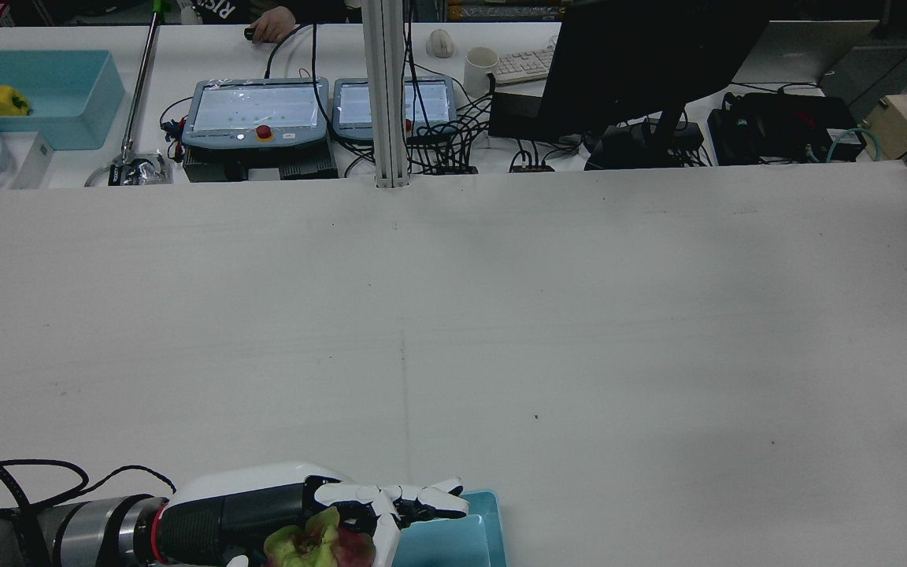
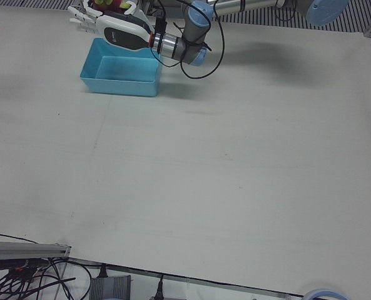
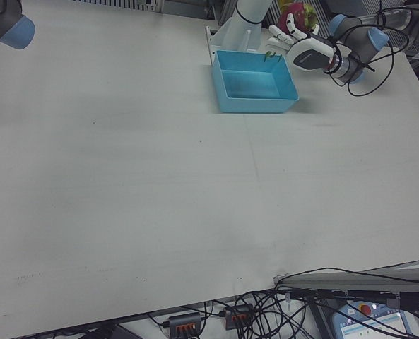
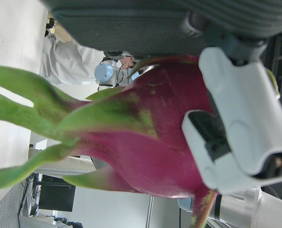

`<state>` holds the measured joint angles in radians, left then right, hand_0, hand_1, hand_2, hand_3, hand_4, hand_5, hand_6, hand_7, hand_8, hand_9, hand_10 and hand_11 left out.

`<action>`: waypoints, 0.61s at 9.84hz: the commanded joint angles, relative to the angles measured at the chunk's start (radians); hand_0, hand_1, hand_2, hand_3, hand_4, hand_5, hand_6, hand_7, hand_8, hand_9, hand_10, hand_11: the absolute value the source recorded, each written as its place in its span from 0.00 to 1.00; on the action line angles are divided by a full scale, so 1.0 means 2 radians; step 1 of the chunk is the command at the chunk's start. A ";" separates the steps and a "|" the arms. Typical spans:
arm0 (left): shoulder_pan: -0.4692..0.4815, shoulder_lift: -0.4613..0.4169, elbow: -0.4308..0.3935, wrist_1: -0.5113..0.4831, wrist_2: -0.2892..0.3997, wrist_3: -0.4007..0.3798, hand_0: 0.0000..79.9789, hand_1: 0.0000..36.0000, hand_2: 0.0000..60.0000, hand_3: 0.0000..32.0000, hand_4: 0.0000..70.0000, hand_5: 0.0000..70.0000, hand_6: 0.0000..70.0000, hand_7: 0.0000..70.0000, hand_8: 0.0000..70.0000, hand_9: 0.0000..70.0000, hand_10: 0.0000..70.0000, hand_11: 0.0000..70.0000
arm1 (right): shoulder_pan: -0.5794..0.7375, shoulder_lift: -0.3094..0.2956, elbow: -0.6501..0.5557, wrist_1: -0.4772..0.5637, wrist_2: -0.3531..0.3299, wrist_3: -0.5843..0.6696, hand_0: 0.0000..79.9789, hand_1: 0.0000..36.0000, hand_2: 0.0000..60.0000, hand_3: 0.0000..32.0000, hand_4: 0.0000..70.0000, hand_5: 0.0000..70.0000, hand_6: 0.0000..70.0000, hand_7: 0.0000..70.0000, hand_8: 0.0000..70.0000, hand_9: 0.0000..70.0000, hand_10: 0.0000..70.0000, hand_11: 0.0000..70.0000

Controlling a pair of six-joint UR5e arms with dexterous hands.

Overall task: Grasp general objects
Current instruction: 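Lower the dragon fruit over the blue tray with the left hand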

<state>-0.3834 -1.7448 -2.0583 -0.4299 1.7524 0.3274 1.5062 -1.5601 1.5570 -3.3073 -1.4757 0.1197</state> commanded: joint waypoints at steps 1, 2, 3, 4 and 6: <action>0.000 0.002 0.006 -0.001 -0.004 0.002 0.24 0.00 0.00 0.00 0.04 1.00 0.00 0.21 0.00 0.02 0.00 0.00 | 0.000 0.000 0.000 0.000 0.000 0.000 0.00 0.00 0.00 0.00 0.00 0.00 0.00 0.00 0.00 0.00 0.00 0.00; 0.000 0.007 0.004 -0.001 -0.006 0.002 0.21 0.00 0.00 0.00 0.20 1.00 0.02 0.21 0.00 0.02 0.00 0.00 | 0.000 0.000 0.000 0.000 0.000 0.000 0.00 0.00 0.00 0.00 0.00 0.00 0.00 0.00 0.00 0.00 0.00 0.00; 0.000 0.007 0.004 -0.001 -0.006 0.003 0.09 0.00 0.00 0.00 0.26 1.00 0.04 0.21 0.00 0.02 0.00 0.00 | 0.000 0.000 0.000 0.000 0.000 0.000 0.00 0.00 0.00 0.00 0.00 0.00 0.00 0.00 0.00 0.00 0.00 0.00; 0.000 0.007 0.003 -0.001 -0.006 0.003 0.03 0.00 0.00 0.00 0.26 1.00 0.05 0.22 0.00 0.02 0.00 0.00 | 0.000 0.000 0.000 0.000 0.000 0.000 0.00 0.00 0.00 0.00 0.00 0.00 0.00 0.00 0.00 0.00 0.00 0.00; 0.000 0.007 0.002 0.002 -0.006 0.002 0.00 0.00 0.00 0.00 0.15 1.00 0.05 0.22 0.00 0.02 0.00 0.00 | 0.000 0.000 0.000 0.000 0.000 0.000 0.00 0.00 0.00 0.00 0.00 0.00 0.00 0.00 0.00 0.00 0.00 0.00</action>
<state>-0.3835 -1.7315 -2.0521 -0.4315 1.7405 0.3325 1.5061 -1.5601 1.5570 -3.3073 -1.4757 0.1196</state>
